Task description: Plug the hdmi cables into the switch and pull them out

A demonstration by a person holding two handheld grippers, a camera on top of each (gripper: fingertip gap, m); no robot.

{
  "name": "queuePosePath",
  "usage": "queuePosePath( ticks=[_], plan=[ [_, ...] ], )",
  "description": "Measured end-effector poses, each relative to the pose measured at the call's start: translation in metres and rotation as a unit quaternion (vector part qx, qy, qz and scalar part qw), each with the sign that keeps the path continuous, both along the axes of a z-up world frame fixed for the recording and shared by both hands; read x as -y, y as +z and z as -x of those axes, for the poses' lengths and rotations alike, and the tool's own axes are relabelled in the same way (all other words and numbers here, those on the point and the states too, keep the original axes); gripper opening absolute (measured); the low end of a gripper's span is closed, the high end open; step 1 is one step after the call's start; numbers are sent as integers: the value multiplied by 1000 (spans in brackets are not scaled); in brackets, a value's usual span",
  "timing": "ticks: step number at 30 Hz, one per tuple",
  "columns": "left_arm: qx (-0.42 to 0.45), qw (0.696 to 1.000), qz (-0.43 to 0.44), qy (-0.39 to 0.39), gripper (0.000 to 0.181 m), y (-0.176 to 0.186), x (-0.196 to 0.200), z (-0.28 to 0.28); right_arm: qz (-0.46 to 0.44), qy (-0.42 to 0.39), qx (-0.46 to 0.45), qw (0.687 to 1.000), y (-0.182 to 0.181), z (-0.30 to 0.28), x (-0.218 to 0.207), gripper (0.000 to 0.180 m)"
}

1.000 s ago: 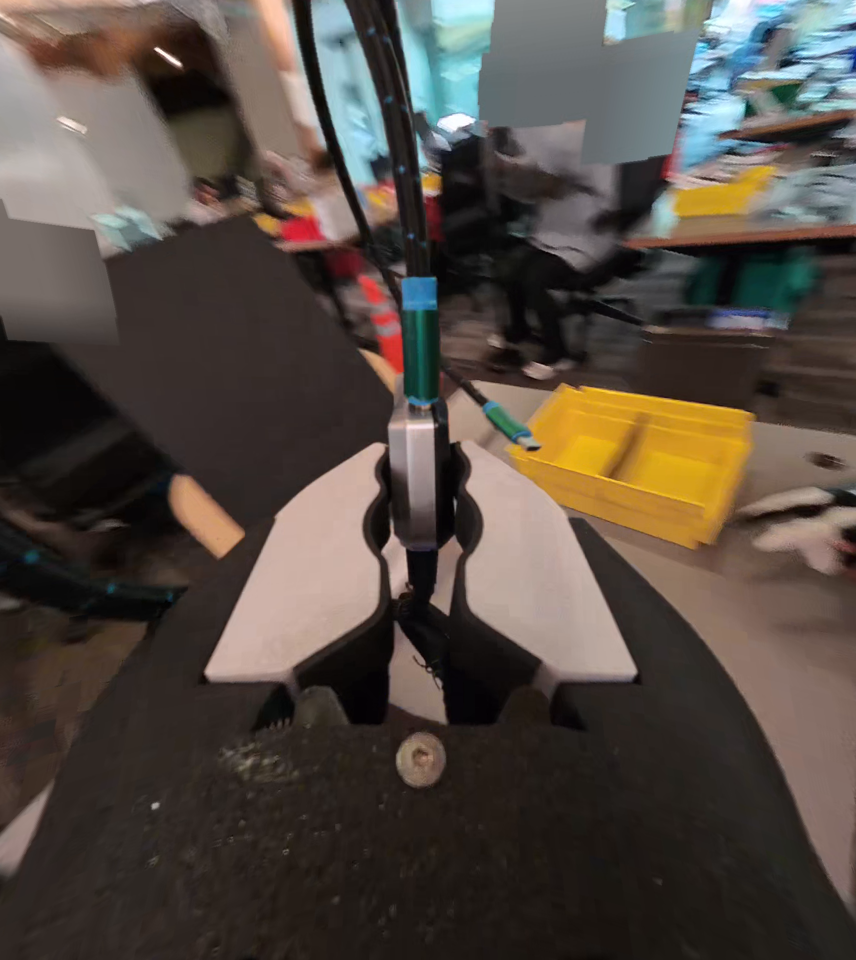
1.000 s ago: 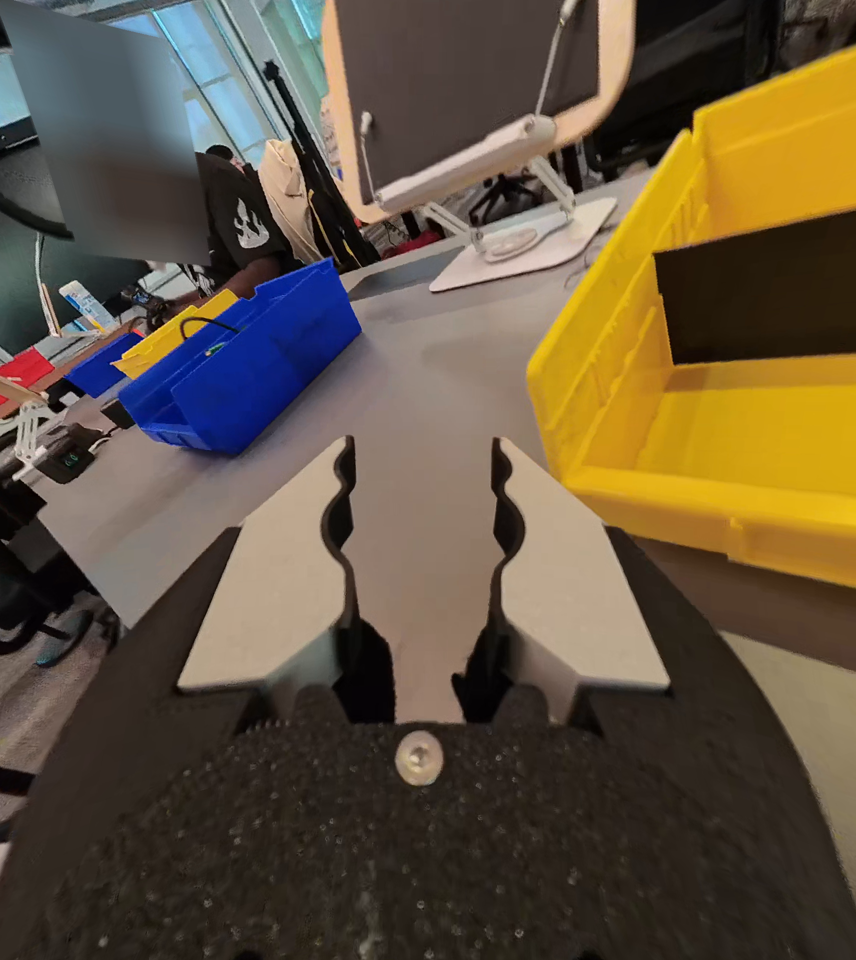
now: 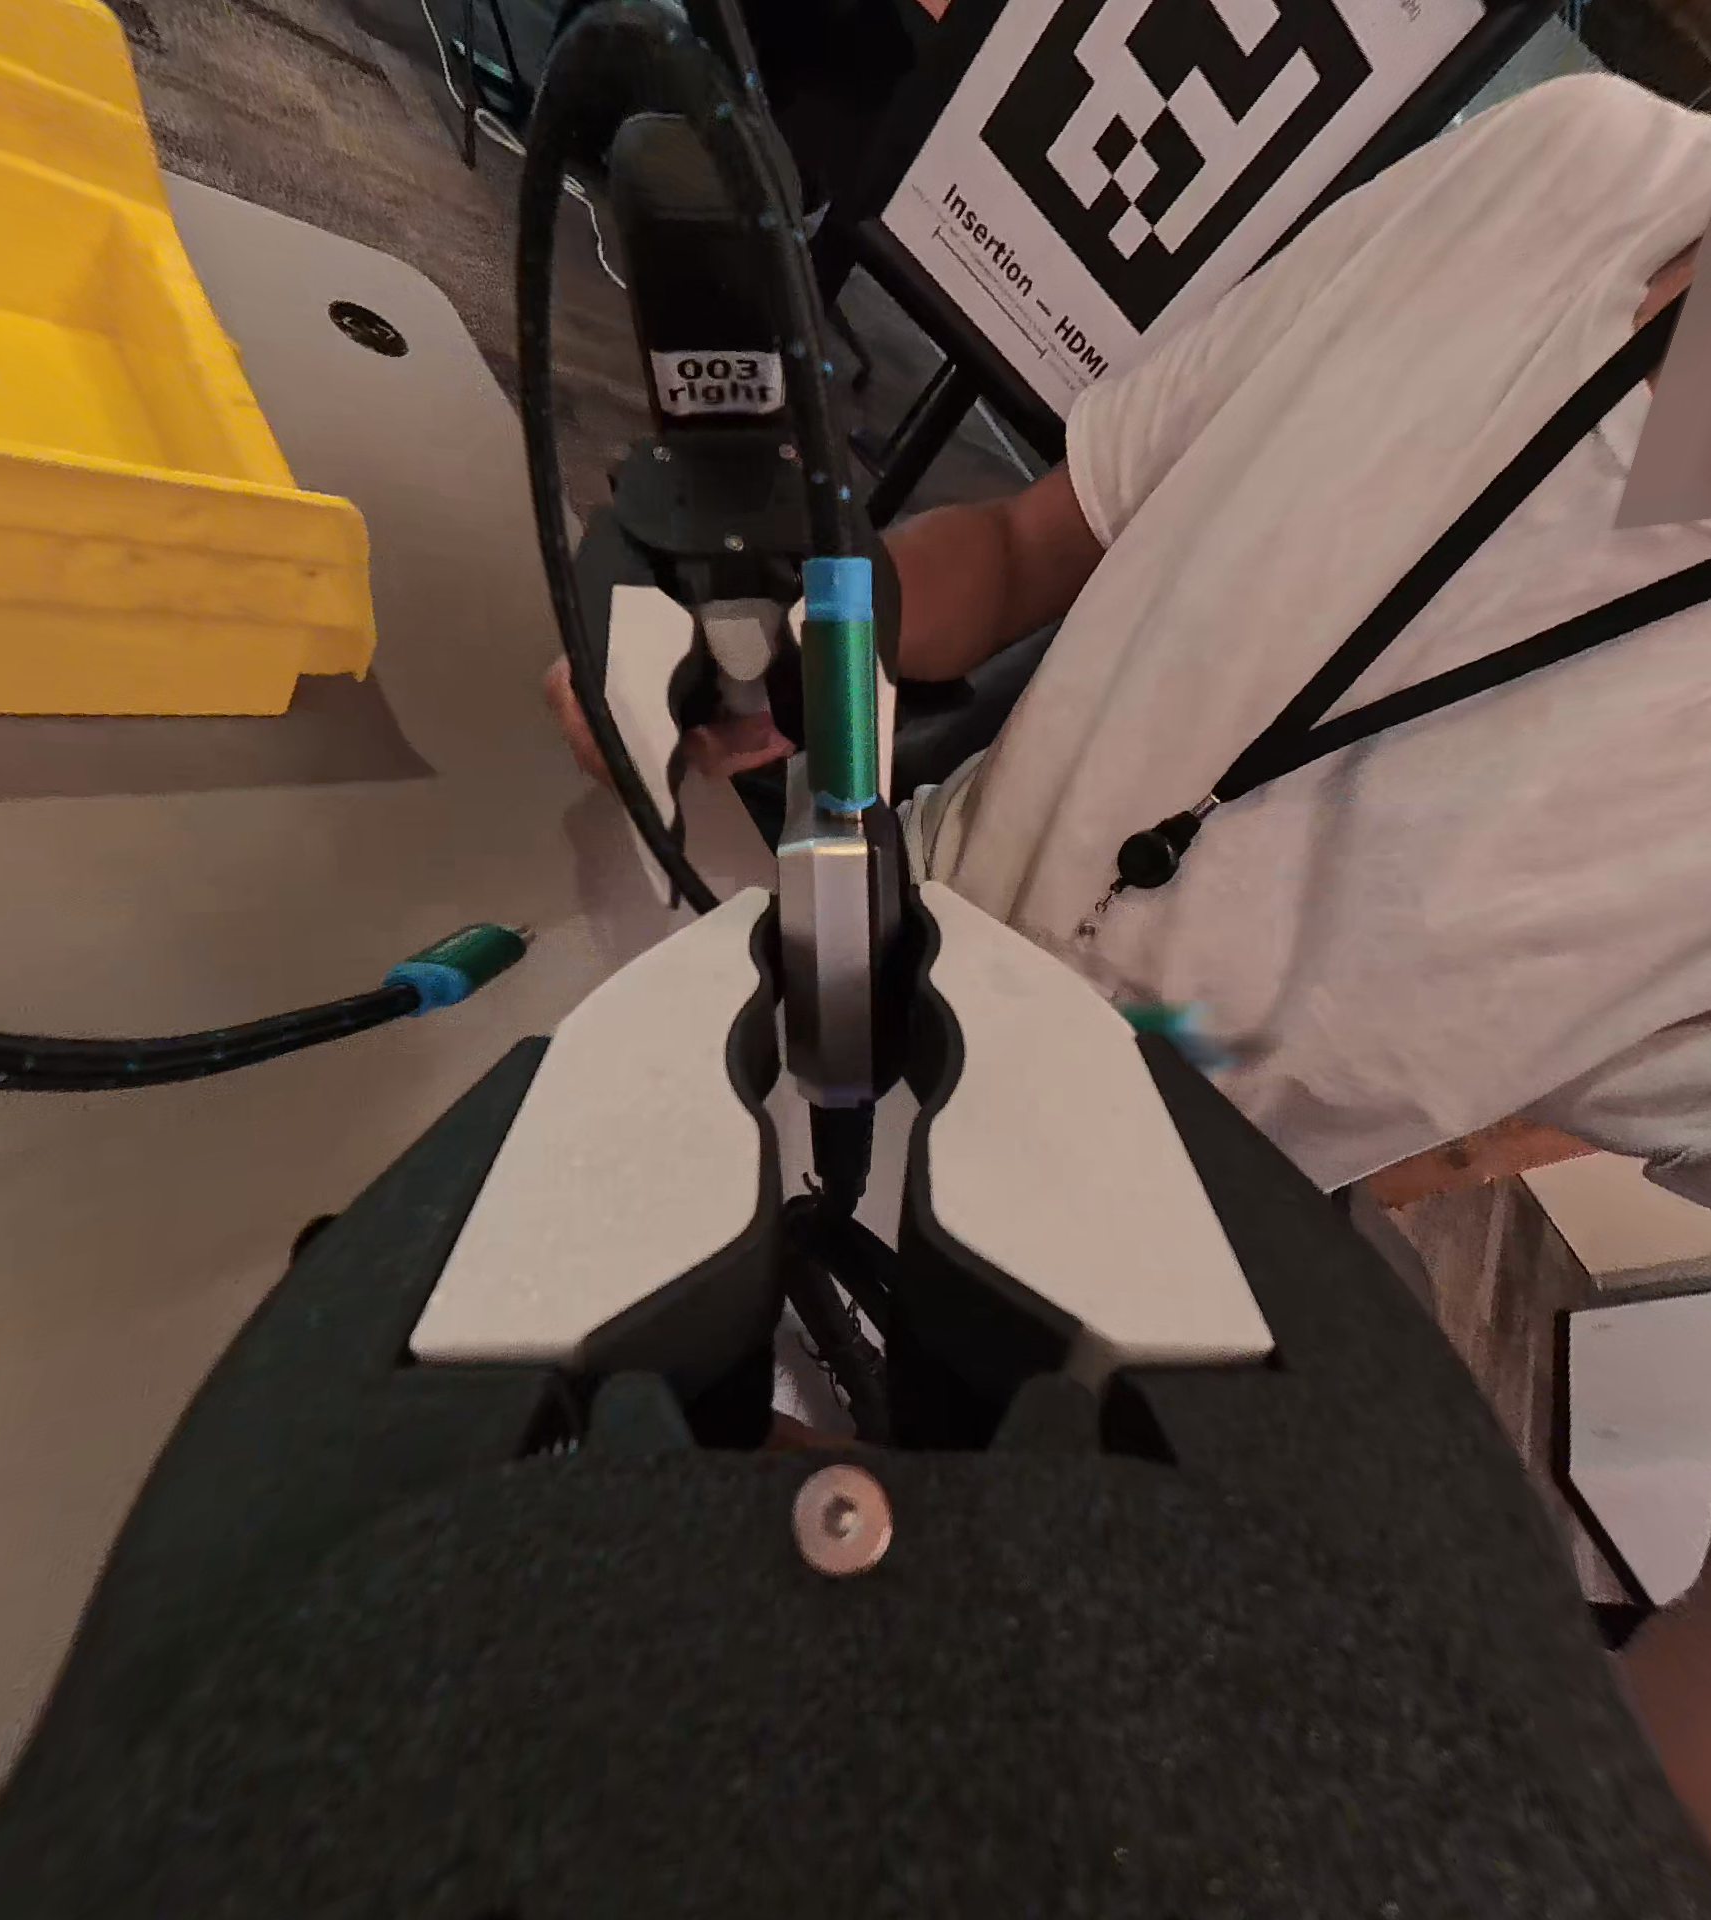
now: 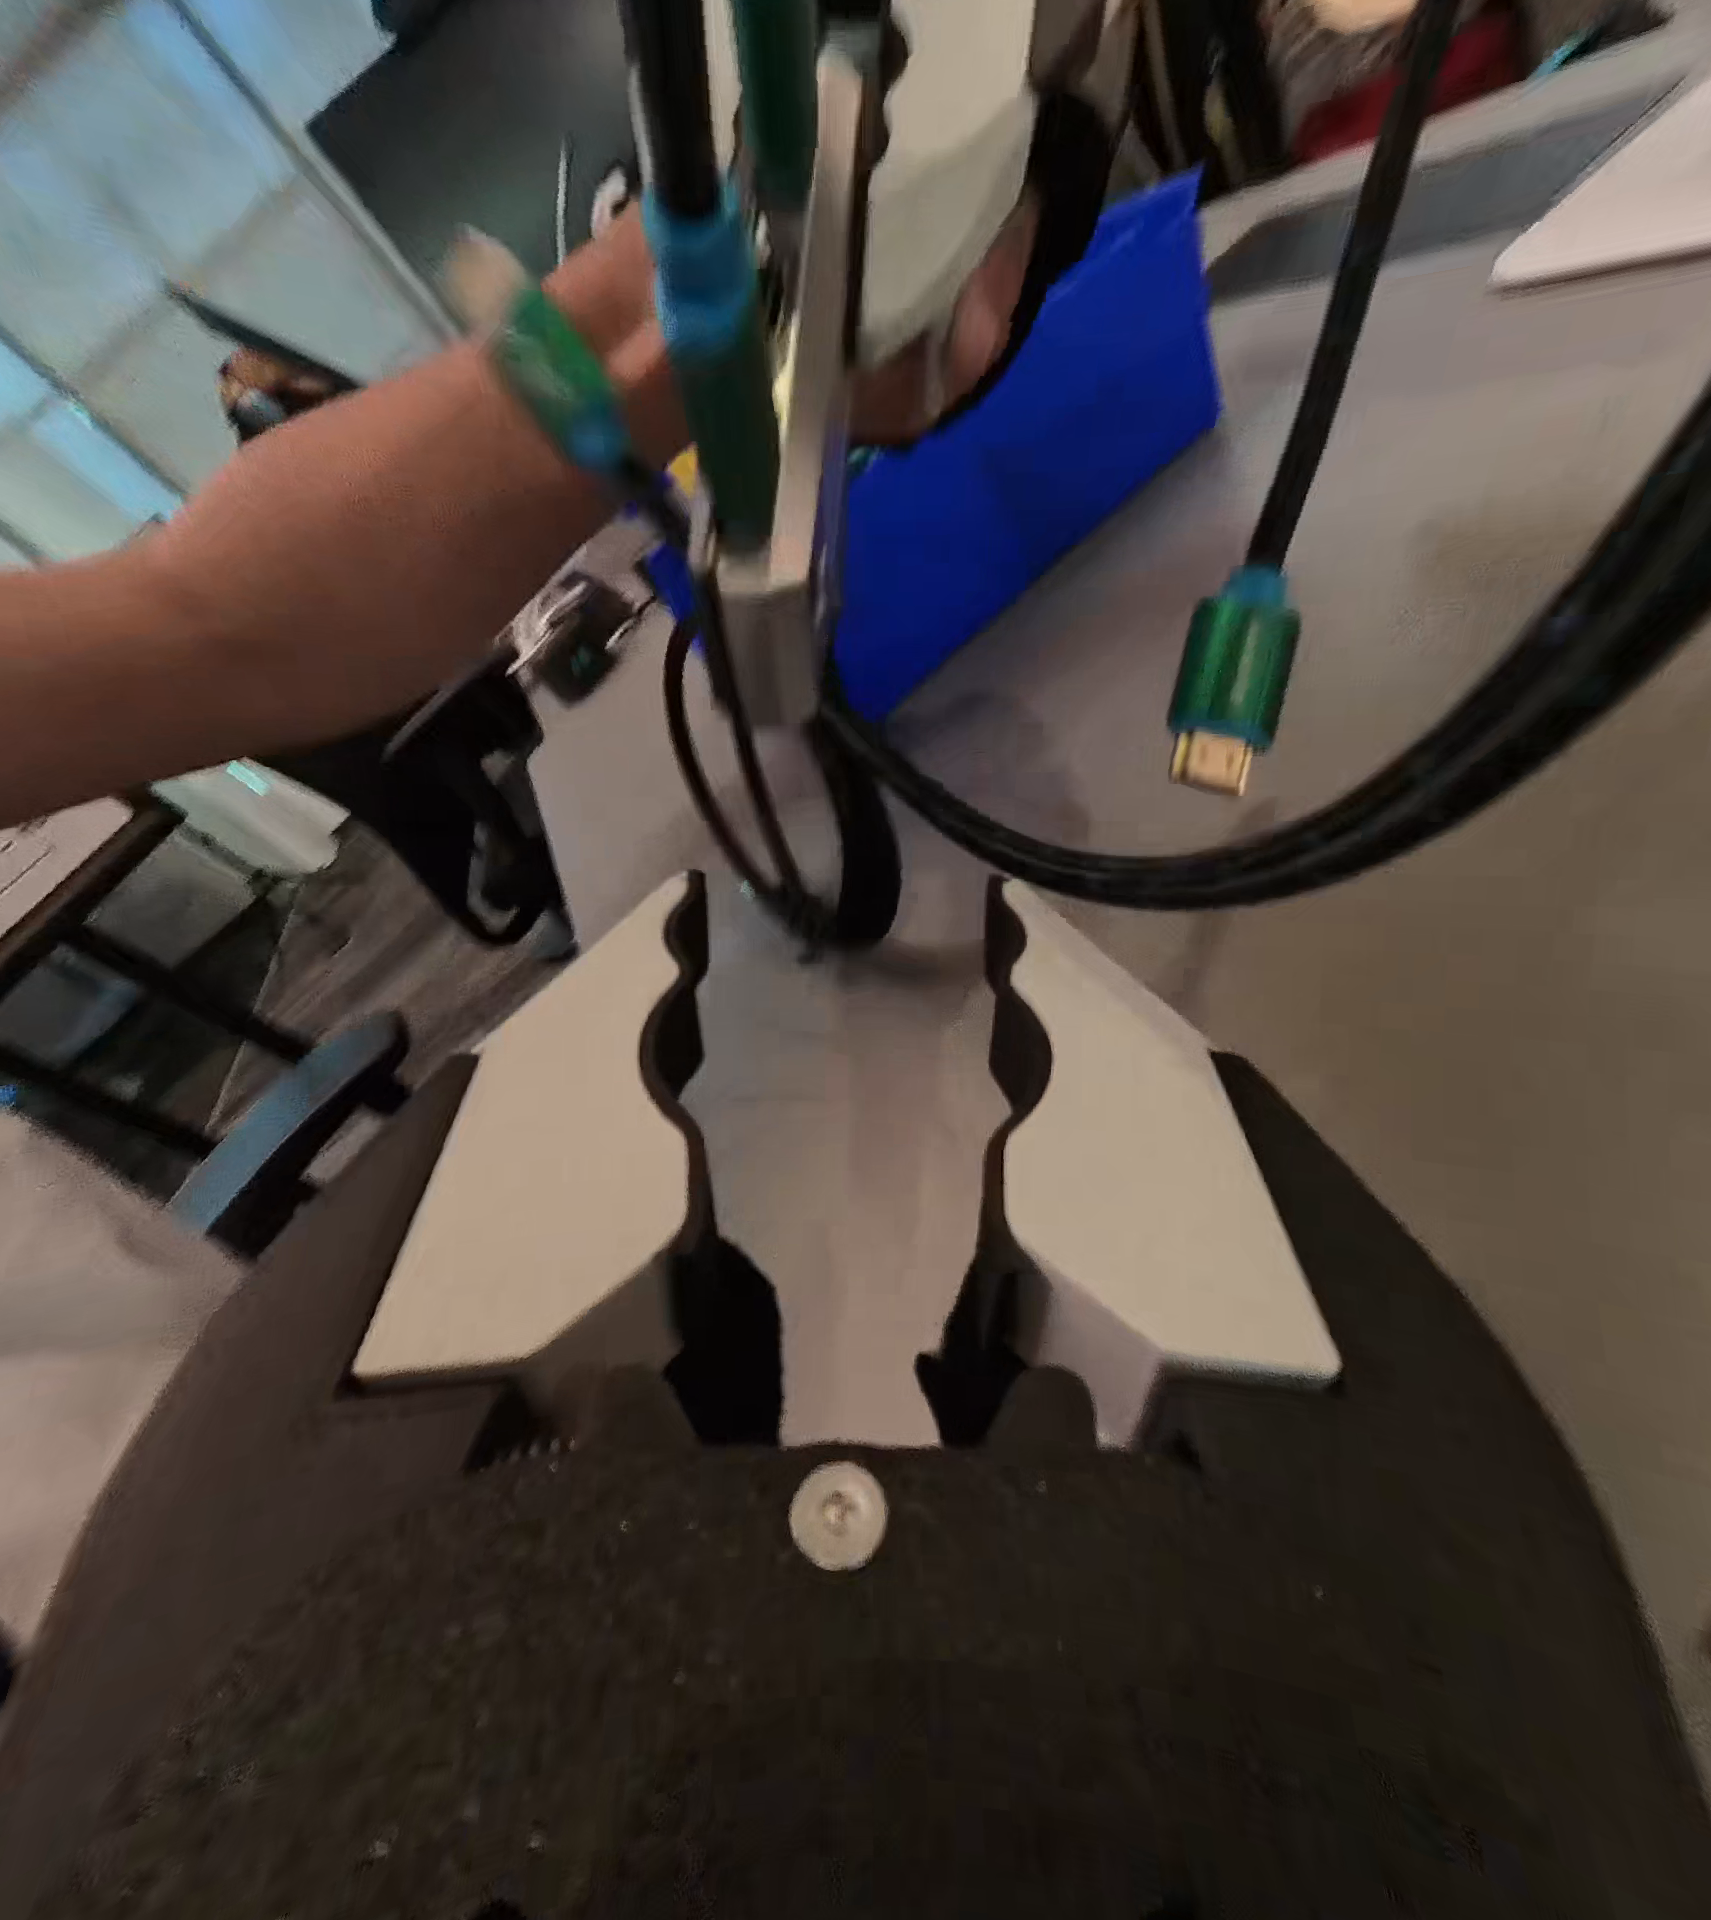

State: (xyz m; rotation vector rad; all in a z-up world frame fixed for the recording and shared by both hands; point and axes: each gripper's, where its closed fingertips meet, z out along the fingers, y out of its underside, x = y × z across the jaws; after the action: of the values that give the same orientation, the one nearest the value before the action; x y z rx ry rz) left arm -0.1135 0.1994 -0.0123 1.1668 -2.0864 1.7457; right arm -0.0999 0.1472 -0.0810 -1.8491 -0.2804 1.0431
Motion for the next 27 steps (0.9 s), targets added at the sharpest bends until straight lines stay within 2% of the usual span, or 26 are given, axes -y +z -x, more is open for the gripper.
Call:
queuePosePath(
  ticks=[2,6,8,9,11,12,13,16,17,20,24,25,27],
  plan=[
    [-4,1000,-1,7,20,-1,-7,3,-8,23,-14,1000,6,-1,12,53],
    [-22,1000,-7,7,20,-9,-10,5,-99,19,-5,995,49,-1,19,49],
    [-18,1000,-5,1,20,-10,-5,3,-111,-80,48,989,47,-18,-6,50],
    [-13,1000,-3,-3,20,-10,-2,1,-106,-100,65,987,41,-20,-15,50],
    [-7,1000,-3,0,20,-12,4,-6,-88,-79,37,992,35,-5,-23,50],
    [-5,1000,-7,8,20,-14,5,-11,-78,-71,15,994,35,1,-26,41],
    [-3,1000,-10,26,20,-15,5,-17,-57,-96,11,994,30,-2,-32,22],
    [7,987,-66,144,30,-22,-12,-40,-30,-142,-7,989,17,-16,-40,19],
    [16,977,-101,189,41,-23,-19,-44,-19,-158,-7,987,13,-21,-42,19],
    [68,923,-224,304,47,-24,-32,-39,6,-204,-20,979,2,-37,-47,19],
    [101,839,-374,382,57,-49,-8,-22,30,-228,-65,971,0,-48,-51,19],
    [103,810,-414,402,62,-59,-5,-20,37,-229,-75,970,1,-47,-52,19],
    [119,730,-504,445,69,-69,-8,-17,49,-226,-100,968,3,-42,-54,19]
  ],
)
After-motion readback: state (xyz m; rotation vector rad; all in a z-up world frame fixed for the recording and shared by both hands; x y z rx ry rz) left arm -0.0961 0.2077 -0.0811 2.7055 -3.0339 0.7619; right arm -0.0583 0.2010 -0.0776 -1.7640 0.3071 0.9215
